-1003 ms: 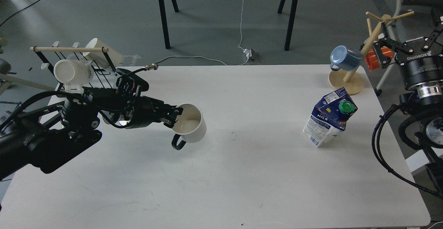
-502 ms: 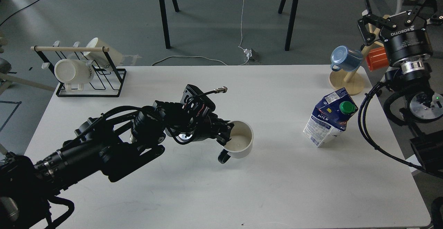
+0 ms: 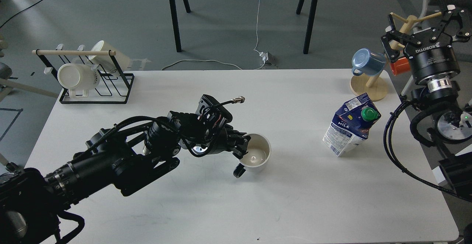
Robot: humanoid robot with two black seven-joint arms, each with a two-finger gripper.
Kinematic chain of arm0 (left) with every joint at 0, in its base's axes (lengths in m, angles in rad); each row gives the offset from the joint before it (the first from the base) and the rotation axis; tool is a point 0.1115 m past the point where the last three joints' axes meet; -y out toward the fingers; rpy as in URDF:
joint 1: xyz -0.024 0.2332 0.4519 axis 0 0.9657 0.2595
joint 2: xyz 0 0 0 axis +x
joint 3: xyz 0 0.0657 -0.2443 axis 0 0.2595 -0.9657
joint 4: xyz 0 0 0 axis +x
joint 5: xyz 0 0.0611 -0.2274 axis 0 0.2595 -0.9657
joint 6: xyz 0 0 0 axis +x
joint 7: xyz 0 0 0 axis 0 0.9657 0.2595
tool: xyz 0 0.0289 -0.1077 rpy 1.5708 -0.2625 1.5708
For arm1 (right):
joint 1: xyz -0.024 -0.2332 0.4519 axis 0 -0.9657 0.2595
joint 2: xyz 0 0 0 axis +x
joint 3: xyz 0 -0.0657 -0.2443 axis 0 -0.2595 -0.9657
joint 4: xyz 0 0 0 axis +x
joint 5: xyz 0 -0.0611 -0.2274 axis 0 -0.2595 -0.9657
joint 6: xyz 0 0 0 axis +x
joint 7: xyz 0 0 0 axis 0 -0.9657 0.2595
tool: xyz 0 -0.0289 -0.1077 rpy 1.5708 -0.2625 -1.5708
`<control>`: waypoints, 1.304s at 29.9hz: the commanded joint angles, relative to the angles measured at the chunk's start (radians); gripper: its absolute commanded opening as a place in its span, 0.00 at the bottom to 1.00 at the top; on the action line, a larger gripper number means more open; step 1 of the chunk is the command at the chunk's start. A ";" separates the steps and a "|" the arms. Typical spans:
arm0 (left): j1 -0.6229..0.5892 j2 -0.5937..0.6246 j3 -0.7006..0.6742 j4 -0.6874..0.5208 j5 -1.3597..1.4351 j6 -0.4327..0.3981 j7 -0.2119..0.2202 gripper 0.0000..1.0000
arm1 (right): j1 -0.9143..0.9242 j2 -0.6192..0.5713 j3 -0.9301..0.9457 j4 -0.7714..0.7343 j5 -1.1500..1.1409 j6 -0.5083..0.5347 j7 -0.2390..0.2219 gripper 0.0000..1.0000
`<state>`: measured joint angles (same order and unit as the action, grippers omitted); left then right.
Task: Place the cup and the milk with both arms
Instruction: 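Carry the white mug toward the table center and set it down, then release the mug and retract the left gripper to rest, then move the right gripper to the milk carton and grasp it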
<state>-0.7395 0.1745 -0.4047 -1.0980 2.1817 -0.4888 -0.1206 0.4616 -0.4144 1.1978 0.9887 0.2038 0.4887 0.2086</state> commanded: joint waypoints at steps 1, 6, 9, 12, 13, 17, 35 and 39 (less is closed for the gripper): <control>0.000 0.010 -0.009 -0.005 0.000 0.000 -0.007 0.57 | -0.037 -0.004 0.014 0.024 0.003 0.000 0.000 0.99; 0.006 0.028 -0.028 -0.013 0.000 0.000 -0.011 0.79 | -0.070 -0.010 0.023 0.056 0.003 0.000 0.002 0.99; 0.008 0.054 -0.121 -0.042 -0.097 0.000 -0.011 0.79 | -0.133 -0.038 0.048 0.117 0.008 0.000 0.002 0.99; 0.008 0.108 -0.279 -0.066 -0.276 0.030 -0.013 0.79 | -0.245 -0.061 0.103 0.203 0.014 0.000 0.003 0.99; 0.009 0.123 -0.328 -0.062 -0.352 0.044 -0.014 0.79 | -0.294 -0.061 0.120 0.229 0.017 0.000 0.002 0.99; 0.026 0.201 -0.473 0.004 -0.785 0.067 -0.024 0.81 | -0.463 -0.061 0.151 0.295 0.022 0.000 0.003 0.99; 0.108 0.235 -0.603 0.291 -2.053 0.067 -0.030 0.99 | -0.741 -0.024 -0.040 0.380 0.123 0.000 0.000 0.99; 0.112 0.244 -0.603 0.294 -2.054 0.065 -0.030 0.99 | -0.704 -0.012 -0.061 0.341 0.121 0.000 -0.002 0.99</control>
<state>-0.6318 0.4121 -1.0068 -0.8080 0.1317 -0.4226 -0.1497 -0.2737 -0.4364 1.1568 1.3629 0.3268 0.4887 0.2073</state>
